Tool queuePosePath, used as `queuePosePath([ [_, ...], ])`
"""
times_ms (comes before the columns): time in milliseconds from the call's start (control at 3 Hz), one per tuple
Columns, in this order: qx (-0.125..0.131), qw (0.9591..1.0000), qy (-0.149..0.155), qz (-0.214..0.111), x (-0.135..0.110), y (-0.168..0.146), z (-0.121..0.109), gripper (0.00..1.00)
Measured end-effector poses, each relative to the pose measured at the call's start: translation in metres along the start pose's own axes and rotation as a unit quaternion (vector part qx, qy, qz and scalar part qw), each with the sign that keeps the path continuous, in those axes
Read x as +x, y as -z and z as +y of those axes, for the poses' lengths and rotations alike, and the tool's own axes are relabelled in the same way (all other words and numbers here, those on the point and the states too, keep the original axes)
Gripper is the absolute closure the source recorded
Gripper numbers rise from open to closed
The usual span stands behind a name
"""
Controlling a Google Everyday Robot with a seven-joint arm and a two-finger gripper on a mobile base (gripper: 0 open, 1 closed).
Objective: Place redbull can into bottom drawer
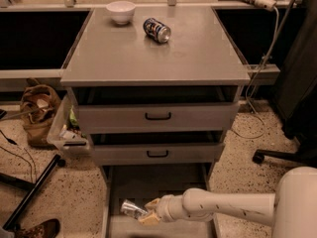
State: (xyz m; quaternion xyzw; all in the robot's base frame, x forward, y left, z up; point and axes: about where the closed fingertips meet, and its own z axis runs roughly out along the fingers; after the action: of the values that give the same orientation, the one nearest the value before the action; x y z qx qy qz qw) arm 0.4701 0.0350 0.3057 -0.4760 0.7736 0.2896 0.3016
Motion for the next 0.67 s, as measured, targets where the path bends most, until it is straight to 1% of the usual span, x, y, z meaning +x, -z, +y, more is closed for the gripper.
queuePosePath([
  [333, 0.000, 1.0000, 0.000, 0.000, 0.000, 0.000, 0.000, 1.00],
  [667, 0.004, 0.9998, -0.017, 0.000, 0.013, -0.015, -0.003, 1.00],
])
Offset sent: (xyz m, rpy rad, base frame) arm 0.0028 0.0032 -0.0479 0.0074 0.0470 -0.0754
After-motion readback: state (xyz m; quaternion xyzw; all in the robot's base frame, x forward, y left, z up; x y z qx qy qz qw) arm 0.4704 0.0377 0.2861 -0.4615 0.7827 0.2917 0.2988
